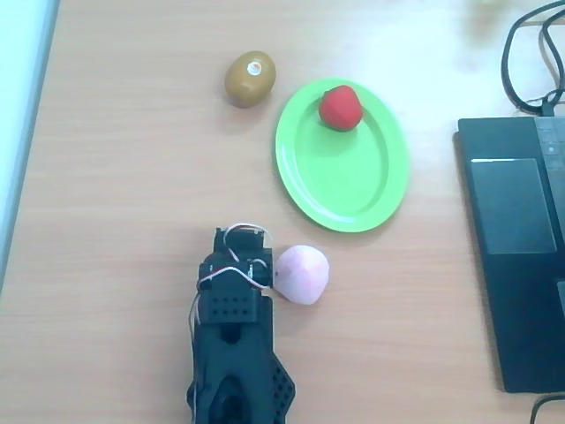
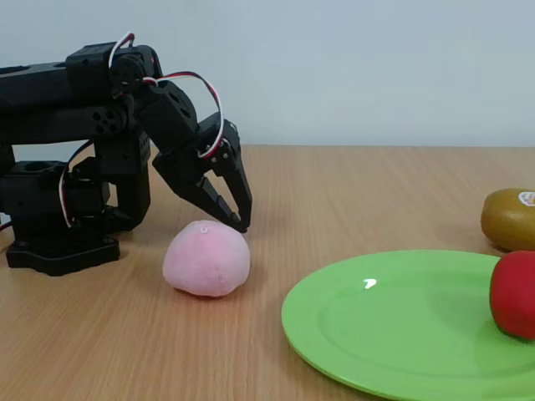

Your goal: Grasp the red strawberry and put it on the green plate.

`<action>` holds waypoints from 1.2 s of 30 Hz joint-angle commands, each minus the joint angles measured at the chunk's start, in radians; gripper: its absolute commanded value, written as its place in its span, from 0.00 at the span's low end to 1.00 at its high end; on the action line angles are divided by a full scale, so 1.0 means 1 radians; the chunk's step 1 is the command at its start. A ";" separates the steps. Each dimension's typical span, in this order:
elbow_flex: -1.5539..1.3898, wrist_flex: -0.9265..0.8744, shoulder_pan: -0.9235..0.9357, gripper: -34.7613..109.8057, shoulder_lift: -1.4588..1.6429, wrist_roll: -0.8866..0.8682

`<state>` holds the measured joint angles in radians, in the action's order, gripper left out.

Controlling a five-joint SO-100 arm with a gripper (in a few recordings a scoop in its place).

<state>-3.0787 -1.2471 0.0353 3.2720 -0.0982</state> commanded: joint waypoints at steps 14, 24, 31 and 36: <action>0.000 -0.020 -0.002 0.26 0.023 -0.037; 0.000 -0.020 -0.002 0.21 0.023 -0.037; 0.000 -0.020 -0.075 0.18 0.023 0.029; 0.000 -0.020 -0.075 0.18 0.023 0.029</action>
<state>-3.0787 -1.2533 -0.0245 3.2720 -0.0568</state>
